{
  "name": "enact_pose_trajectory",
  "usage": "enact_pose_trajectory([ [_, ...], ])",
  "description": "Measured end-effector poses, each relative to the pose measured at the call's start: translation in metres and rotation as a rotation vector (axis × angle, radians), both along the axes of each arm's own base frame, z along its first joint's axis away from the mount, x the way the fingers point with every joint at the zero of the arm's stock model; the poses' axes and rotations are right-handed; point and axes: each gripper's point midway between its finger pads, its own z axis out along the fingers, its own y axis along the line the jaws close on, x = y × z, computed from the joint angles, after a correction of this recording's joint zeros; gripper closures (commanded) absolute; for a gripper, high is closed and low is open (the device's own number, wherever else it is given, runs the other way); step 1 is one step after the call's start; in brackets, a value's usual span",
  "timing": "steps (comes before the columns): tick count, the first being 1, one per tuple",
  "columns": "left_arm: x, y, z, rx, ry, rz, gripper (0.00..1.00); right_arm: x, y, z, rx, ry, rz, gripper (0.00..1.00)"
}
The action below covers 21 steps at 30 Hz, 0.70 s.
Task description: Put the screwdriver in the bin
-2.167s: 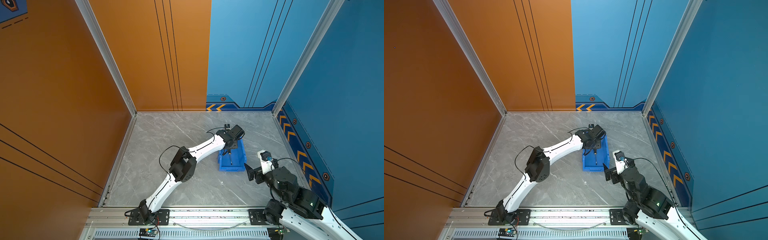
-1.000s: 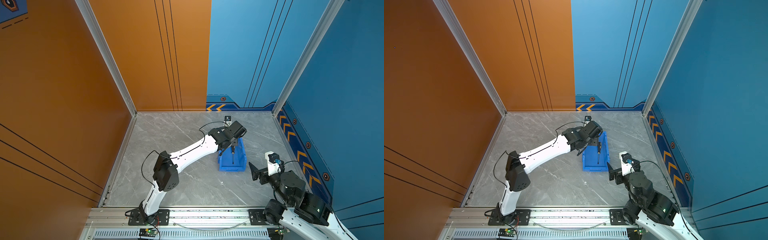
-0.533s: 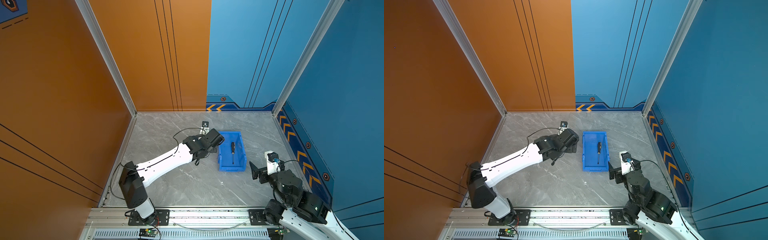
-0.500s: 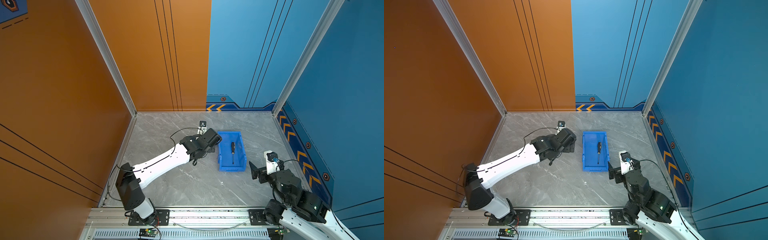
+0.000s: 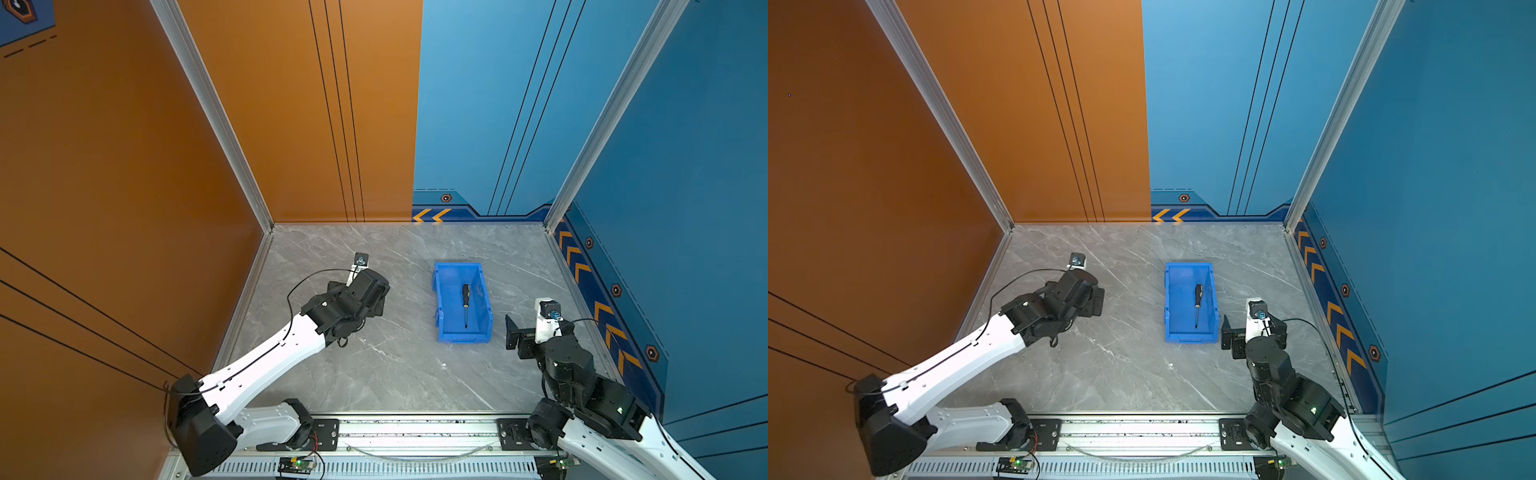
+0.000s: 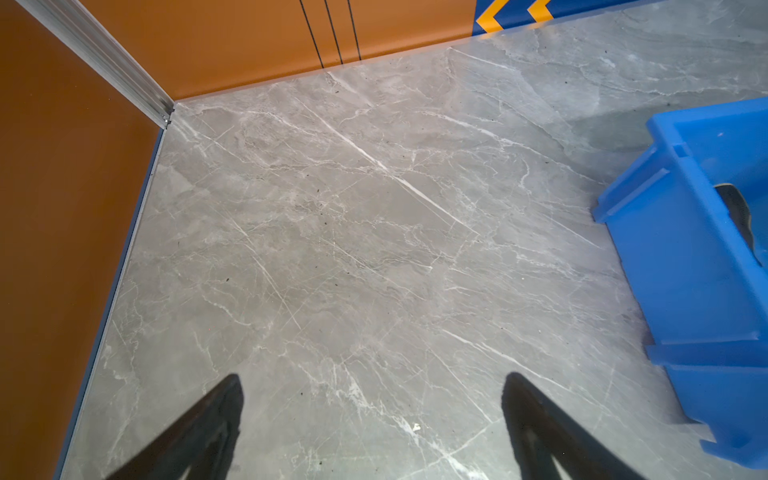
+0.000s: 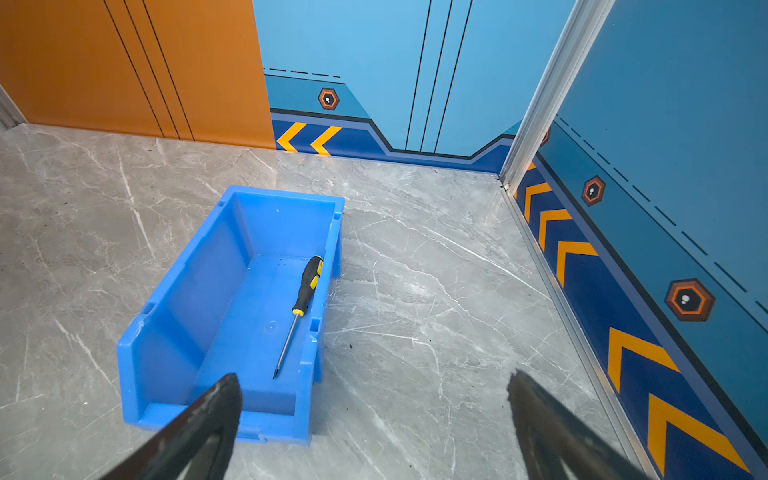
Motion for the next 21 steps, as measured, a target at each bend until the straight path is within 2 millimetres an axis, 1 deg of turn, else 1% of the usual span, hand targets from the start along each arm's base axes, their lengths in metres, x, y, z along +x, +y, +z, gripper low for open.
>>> enact_pose_trajectory([
  [1,-0.002,0.008,-0.002,-0.008,-0.009,0.013,0.02,0.001,-0.001,-0.001,-0.001,-0.002,-0.006,0.0],
  [4,-0.012,0.043,-0.012,-0.029,-0.04,0.074,0.02,0.003,0.0,-0.004,-0.003,-0.012,-0.01,0.0],
  [9,-0.031,0.105,-0.035,-0.042,-0.078,0.241,0.02,0.012,-0.001,-0.009,-0.024,-0.029,-0.031,0.0],
  [12,-0.041,0.136,-0.048,-0.047,-0.103,0.334,0.02,0.019,-0.004,-0.016,-0.02,-0.029,-0.057,0.0],
  [14,-0.045,0.147,-0.056,-0.049,-0.124,0.357,0.02,0.023,-0.008,-0.025,-0.016,-0.022,-0.079,0.0],
  [18,-0.045,0.153,-0.073,-0.05,-0.179,0.337,0.02,0.034,-0.021,-0.05,-0.007,0.013,-0.136,0.0],
  [21,-0.041,0.159,-0.083,-0.049,-0.206,0.345,0.02,0.042,-0.032,-0.065,0.014,0.04,-0.171,0.0],
])
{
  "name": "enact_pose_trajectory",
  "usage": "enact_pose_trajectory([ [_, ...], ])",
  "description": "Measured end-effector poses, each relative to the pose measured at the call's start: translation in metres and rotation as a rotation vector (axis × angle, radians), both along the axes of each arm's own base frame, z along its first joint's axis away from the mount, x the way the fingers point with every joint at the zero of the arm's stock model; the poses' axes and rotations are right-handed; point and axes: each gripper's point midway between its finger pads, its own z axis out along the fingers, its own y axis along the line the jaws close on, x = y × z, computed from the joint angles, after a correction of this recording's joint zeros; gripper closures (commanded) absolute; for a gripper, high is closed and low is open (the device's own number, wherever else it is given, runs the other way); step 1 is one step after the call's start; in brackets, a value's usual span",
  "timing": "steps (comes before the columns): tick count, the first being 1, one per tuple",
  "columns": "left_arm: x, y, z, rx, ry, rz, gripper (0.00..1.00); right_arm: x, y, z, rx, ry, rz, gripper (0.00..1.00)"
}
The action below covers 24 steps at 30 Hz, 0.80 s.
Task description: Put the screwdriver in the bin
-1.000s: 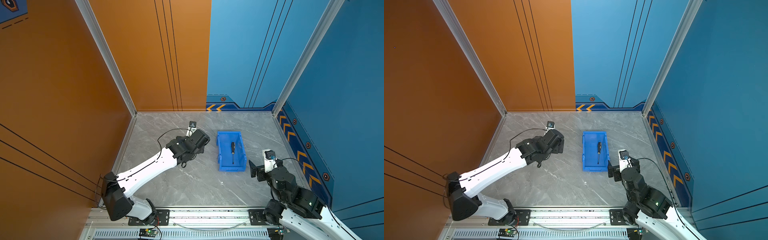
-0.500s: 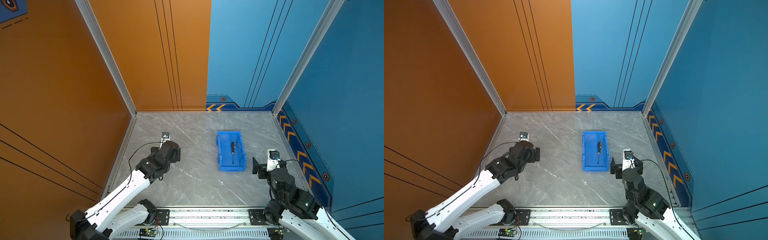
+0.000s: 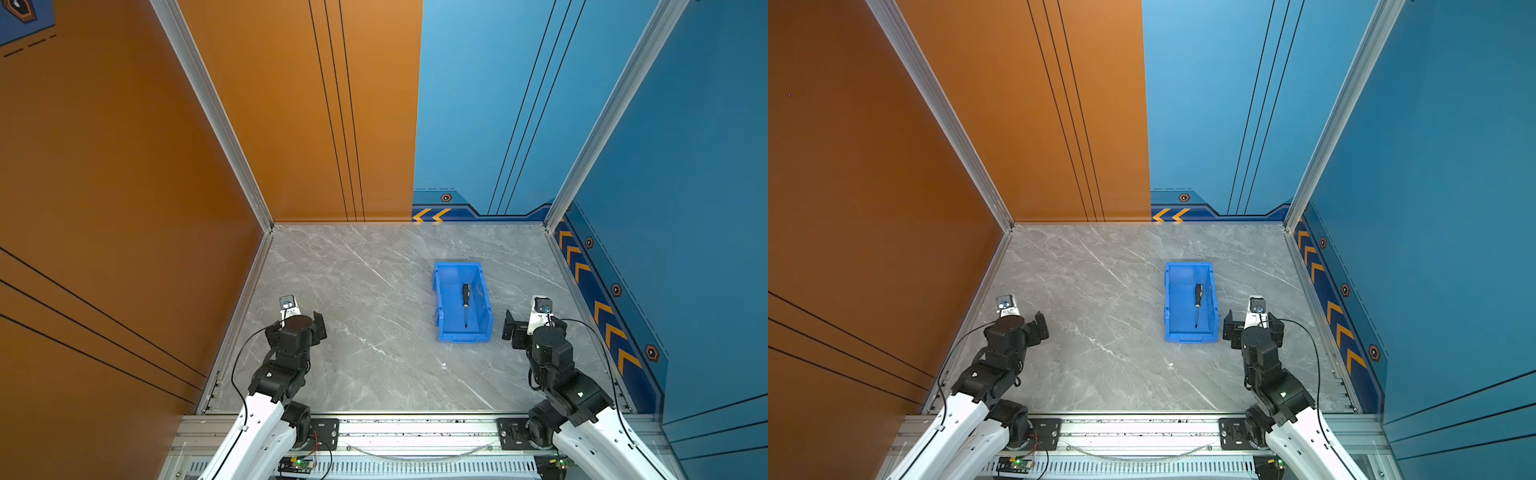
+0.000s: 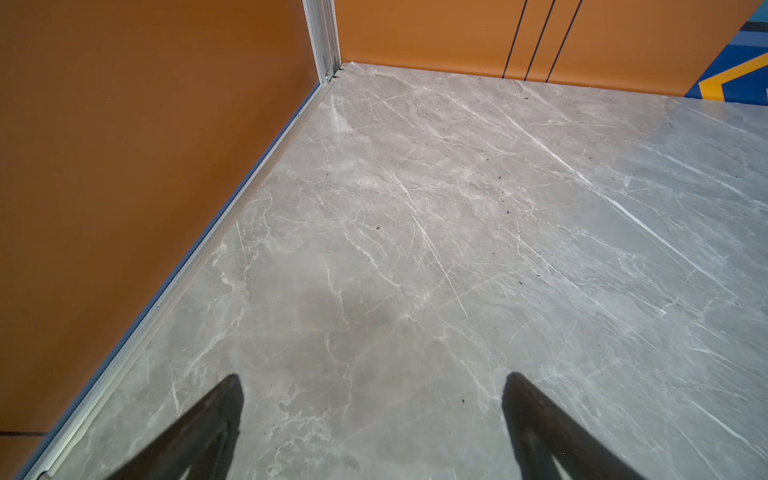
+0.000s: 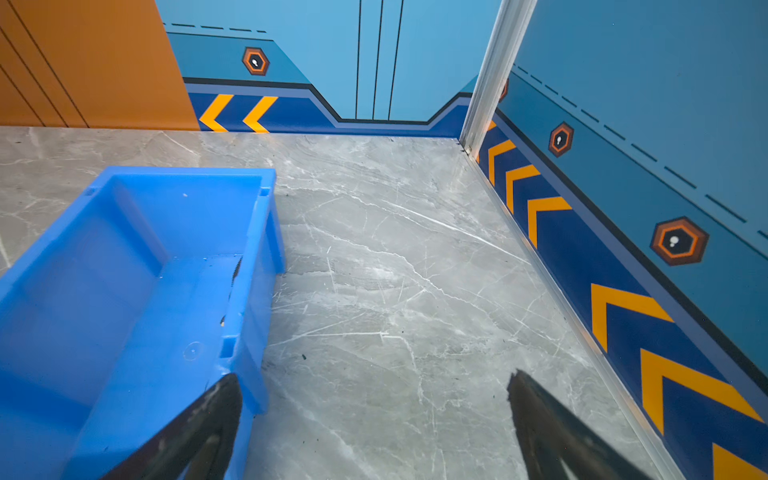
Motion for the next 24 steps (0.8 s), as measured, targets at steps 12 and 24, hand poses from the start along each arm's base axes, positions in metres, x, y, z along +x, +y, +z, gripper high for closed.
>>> enact_pose_trajectory([
  [12,0.028,0.014,-0.031,0.049,0.013,0.0,0.02,0.032,-0.023,-0.029,0.097,0.012,-0.045,0.0],
  [24,0.068,0.018,-0.058,0.05,0.012,-0.035,0.02,0.079,-0.029,-0.071,0.107,0.052,-0.05,0.0],
])
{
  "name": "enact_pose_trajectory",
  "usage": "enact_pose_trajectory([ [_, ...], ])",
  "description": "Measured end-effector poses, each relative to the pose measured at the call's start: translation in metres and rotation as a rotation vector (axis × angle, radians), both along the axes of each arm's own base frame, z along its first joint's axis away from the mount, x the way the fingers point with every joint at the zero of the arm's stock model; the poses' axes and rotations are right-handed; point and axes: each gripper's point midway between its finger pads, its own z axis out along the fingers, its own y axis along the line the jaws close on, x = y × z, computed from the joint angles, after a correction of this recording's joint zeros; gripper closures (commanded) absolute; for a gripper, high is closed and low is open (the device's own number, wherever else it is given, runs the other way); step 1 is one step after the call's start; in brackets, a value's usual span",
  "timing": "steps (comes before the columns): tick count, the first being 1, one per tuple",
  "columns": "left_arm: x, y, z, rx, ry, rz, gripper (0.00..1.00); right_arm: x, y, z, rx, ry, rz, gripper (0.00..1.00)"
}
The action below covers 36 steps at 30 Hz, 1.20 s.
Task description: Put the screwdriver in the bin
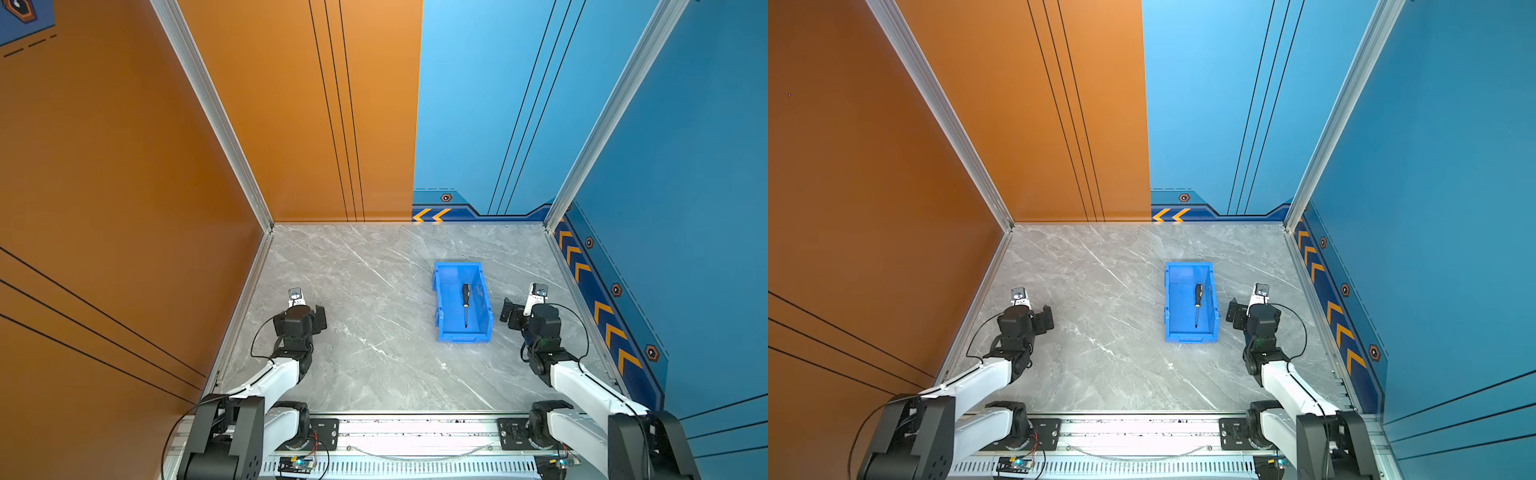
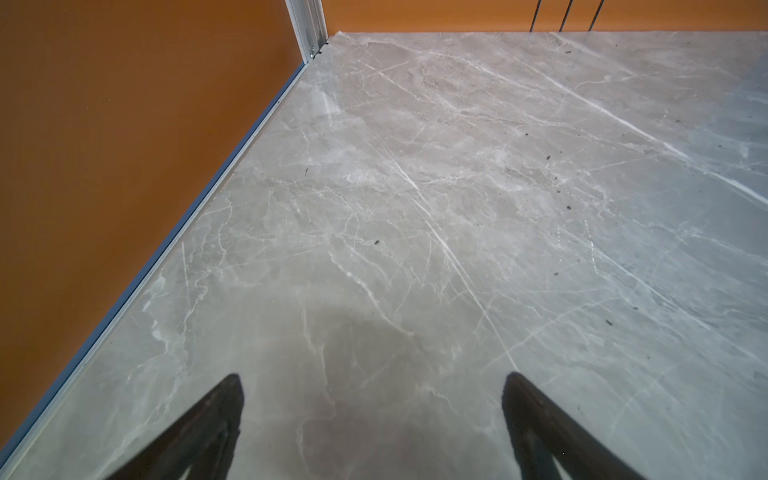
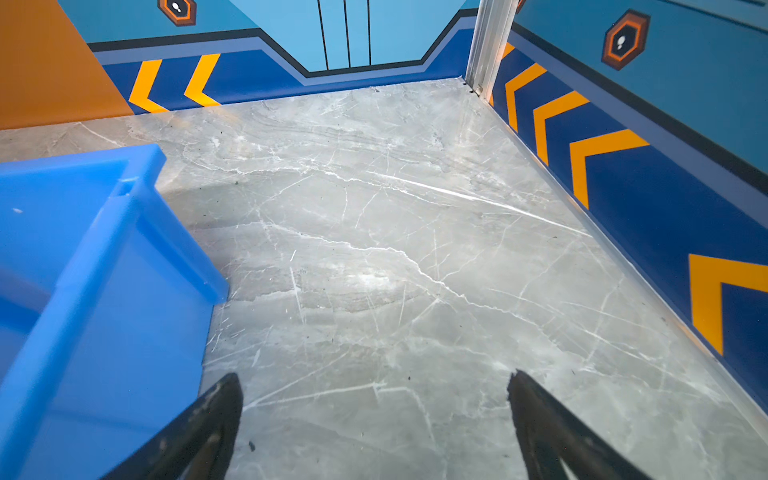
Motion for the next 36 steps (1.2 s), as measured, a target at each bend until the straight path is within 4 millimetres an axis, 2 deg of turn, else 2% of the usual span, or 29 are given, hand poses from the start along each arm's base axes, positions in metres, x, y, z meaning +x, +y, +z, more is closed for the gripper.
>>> enact_pose_trajectory([
  [4,0.017,0.001,0.006,-0.015,-0.045,-0.008,0.02,0.017,0.001,-0.011,0.009,0.014,0.011,0.0],
  [10,0.038,-0.003,0.015,-0.031,-0.097,-0.032,0.02,0.035,-0.001,-0.001,0.012,-0.046,0.02,0.0],
  [16,0.058,-0.008,0.003,-0.022,-0.083,-0.065,0.02,0.046,-0.004,-0.002,0.012,-0.069,0.03,0.0],
  [20,0.063,-0.015,-0.007,-0.004,-0.075,-0.101,0.02,0.051,-0.004,-0.012,0.01,-0.065,0.031,0.0],
  [24,0.066,-0.018,-0.003,0.007,-0.098,-0.117,0.02,0.053,-0.006,-0.021,0.005,-0.058,0.02,0.0],
  [36,0.07,-0.021,0.005,0.019,-0.131,-0.132,0.02,0.054,-0.004,-0.017,-0.036,-0.07,-0.014,0.0],
])
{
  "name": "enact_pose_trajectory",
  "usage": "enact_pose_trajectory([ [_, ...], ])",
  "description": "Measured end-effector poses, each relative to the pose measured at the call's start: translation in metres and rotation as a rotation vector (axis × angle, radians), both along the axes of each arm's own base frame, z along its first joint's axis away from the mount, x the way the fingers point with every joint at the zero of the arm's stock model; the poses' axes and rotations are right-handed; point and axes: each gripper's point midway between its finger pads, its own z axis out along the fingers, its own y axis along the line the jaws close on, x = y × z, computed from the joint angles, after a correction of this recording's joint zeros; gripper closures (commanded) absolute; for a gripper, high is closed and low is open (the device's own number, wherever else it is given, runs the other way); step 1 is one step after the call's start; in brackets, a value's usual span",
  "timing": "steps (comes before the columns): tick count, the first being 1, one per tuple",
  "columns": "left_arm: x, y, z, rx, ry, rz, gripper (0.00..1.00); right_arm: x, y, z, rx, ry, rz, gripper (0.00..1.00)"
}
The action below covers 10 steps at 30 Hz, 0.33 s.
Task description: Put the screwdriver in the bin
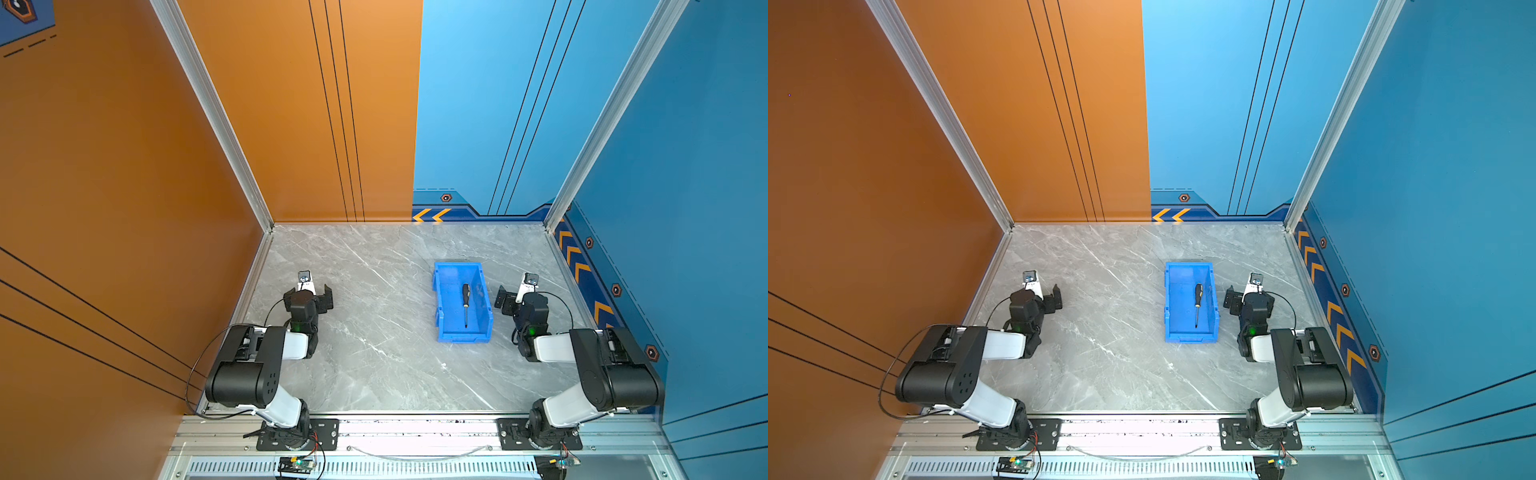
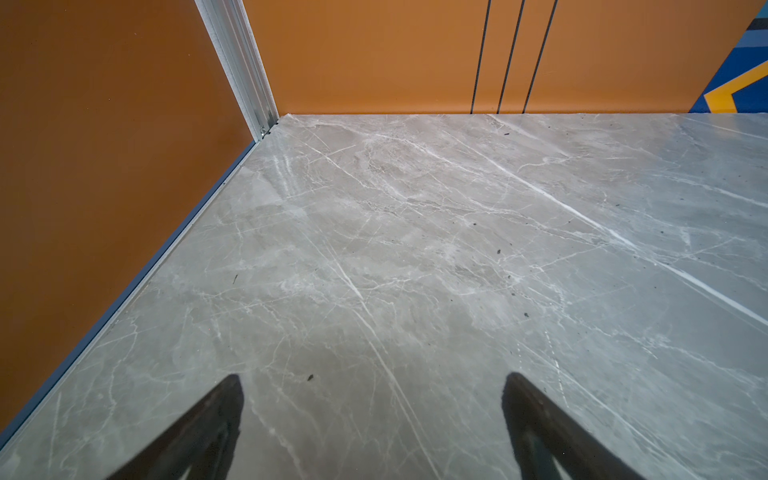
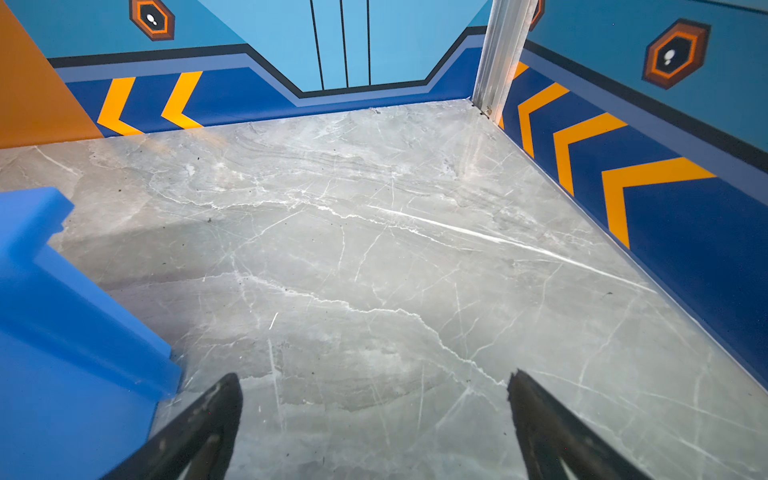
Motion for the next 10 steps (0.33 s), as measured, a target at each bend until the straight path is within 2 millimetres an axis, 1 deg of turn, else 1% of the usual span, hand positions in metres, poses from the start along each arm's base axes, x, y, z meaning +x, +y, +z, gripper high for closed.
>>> enact_pose_trajectory([
  [10,0.0005,-0.0039,-0.0003,0.004,0.003,-0.021,0.02,-0.0004,-0.0007,0.0002,-0.016,0.002,-0.005,0.0],
])
